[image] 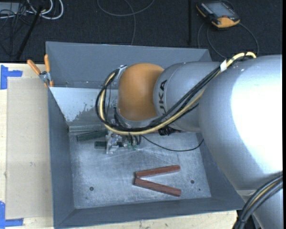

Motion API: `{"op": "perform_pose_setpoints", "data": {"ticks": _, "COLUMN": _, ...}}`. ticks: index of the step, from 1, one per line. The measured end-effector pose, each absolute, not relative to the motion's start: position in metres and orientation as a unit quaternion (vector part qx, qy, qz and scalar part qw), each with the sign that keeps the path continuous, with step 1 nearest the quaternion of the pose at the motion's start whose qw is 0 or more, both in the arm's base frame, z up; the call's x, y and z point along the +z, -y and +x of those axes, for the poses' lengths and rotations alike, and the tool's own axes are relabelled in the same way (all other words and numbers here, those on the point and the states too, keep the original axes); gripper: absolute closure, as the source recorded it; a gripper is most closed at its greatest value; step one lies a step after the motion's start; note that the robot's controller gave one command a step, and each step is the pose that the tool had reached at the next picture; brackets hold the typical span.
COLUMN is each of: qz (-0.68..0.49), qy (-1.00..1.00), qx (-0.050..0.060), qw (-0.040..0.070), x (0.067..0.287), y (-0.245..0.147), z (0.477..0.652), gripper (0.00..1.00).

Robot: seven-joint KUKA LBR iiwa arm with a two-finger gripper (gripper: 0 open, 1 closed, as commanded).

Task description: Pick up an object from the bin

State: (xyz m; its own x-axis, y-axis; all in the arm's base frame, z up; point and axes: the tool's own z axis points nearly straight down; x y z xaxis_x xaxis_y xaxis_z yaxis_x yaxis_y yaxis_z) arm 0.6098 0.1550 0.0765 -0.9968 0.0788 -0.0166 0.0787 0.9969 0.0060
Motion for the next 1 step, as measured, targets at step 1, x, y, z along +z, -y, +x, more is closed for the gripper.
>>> {"op": "perform_pose_setpoints", "data": {"ticks": 1, "qz": 0.033, "qy": -0.999, "qx": 0.001, "qw": 0.001, "x": 0.1979, "y": -0.1487, "z": 0.5951, "gripper": 1.0}}
